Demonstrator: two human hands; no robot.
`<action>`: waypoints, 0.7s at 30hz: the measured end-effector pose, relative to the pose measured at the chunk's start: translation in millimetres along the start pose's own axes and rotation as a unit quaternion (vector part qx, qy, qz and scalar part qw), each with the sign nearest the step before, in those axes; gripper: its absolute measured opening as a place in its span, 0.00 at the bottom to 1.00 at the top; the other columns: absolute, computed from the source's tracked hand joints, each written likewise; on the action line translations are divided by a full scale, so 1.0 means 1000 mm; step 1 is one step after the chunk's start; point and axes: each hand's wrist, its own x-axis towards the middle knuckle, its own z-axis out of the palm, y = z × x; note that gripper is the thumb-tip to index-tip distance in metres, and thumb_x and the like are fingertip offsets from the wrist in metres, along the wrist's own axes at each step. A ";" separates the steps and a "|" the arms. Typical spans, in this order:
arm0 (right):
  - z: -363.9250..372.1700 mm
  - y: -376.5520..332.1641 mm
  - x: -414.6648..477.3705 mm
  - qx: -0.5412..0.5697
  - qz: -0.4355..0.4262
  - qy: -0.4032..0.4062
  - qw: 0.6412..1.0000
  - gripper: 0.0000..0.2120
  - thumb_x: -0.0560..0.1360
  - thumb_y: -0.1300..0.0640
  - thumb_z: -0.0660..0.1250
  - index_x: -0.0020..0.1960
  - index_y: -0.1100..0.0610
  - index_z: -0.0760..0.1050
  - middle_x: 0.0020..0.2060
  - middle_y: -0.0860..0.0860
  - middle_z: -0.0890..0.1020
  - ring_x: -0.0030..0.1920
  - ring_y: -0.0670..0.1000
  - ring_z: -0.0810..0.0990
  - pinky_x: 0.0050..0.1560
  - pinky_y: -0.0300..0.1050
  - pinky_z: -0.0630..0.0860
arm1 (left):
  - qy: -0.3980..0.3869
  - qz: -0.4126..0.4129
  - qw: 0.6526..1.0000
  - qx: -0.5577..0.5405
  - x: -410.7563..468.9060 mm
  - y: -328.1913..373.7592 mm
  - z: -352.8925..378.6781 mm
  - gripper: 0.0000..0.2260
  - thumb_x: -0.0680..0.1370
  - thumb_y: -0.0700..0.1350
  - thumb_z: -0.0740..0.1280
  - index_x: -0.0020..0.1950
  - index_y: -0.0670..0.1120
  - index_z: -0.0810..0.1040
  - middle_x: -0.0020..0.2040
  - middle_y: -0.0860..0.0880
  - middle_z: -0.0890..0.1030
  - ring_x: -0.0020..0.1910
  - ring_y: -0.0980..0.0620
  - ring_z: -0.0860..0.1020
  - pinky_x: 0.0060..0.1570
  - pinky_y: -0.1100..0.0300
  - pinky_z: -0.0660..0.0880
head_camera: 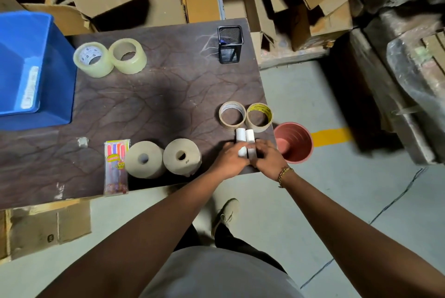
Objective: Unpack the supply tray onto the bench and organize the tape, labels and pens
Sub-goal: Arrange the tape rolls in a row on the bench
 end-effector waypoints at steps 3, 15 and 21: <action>-0.003 -0.002 -0.005 0.005 -0.006 -0.001 1.000 0.21 0.71 0.57 0.70 0.64 0.50 0.76 0.68 0.51 0.70 0.67 0.52 0.71 0.68 0.45 0.68 | -0.005 0.004 1.000 0.012 -0.001 -0.004 -0.003 0.27 0.74 0.43 0.69 0.73 0.55 0.70 0.70 0.45 0.69 0.65 0.45 0.73 0.60 0.57 0.72; 0.030 -0.078 -0.012 -0.100 -0.192 0.033 0.976 0.27 0.70 0.52 0.68 0.68 0.50 0.68 0.64 0.51 0.70 0.63 0.55 0.72 0.61 0.52 0.74 | 0.275 0.172 0.929 0.177 -0.069 -0.045 -0.076 0.17 0.70 0.45 0.64 0.58 0.49 0.79 0.52 0.50 0.79 0.50 0.46 0.77 0.51 0.52 0.74; 0.082 -0.121 0.004 -0.168 -0.205 -0.074 0.961 0.49 0.61 0.35 0.72 0.75 0.45 0.53 0.72 0.51 0.61 0.68 0.59 0.70 0.65 0.56 0.73 | 0.337 -0.021 0.909 0.245 -0.101 -0.110 -0.133 0.35 0.66 0.56 0.68 0.73 0.53 0.67 0.71 0.46 0.67 0.68 0.42 0.65 0.63 0.44 0.67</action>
